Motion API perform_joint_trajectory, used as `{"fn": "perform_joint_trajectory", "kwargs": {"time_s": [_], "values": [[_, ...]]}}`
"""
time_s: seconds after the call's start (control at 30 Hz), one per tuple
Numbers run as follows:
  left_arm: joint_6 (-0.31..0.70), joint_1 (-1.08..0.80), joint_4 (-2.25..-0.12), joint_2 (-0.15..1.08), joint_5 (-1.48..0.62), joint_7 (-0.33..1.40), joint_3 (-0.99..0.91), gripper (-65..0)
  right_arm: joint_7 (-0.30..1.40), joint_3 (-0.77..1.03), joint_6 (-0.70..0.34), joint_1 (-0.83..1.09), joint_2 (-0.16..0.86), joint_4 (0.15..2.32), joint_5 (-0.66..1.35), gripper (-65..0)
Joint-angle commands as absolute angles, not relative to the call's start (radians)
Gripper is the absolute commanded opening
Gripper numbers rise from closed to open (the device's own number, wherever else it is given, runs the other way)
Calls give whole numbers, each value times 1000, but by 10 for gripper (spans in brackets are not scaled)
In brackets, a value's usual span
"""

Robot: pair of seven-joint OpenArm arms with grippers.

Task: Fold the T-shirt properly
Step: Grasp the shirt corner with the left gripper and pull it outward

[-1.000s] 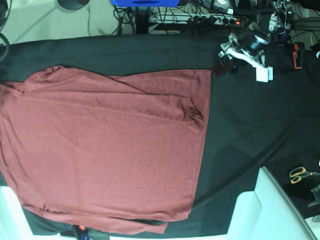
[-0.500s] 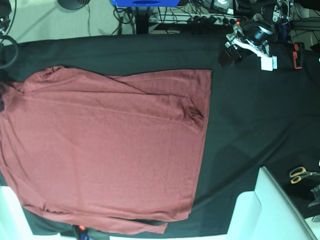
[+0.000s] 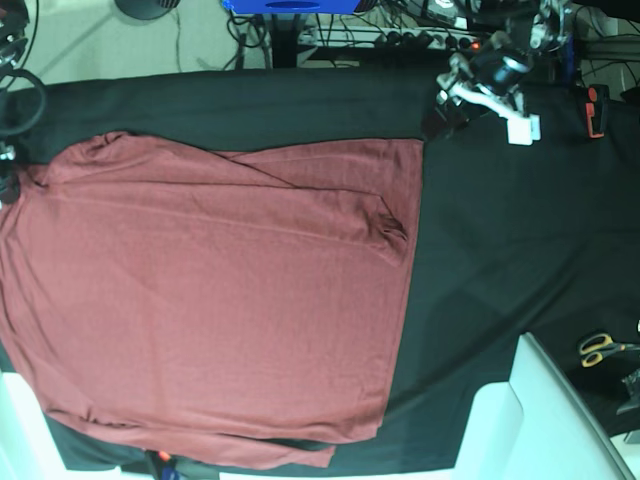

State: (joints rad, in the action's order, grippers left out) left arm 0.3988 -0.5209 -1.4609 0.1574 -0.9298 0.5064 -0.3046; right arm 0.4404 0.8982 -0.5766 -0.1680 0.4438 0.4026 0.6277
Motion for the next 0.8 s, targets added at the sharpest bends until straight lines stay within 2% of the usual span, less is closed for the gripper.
{"fn": "perform_joint_trajectory", "kwargs": {"time_s": [0.0, 0.5, 0.77], "values": [[412, -519, -1445, 160, -944, 496, -309, -377, 432, 897, -585, -183, 469, 412, 639, -648], [414, -387, -1299, 150, -938, 495, -306, -375, 435, 897, -585, -183, 469, 412, 639, -648], [414, -320, -1227, 143, -938, 495, -214, -375, 435, 897, -585, -183, 469, 412, 639, -648]]}}
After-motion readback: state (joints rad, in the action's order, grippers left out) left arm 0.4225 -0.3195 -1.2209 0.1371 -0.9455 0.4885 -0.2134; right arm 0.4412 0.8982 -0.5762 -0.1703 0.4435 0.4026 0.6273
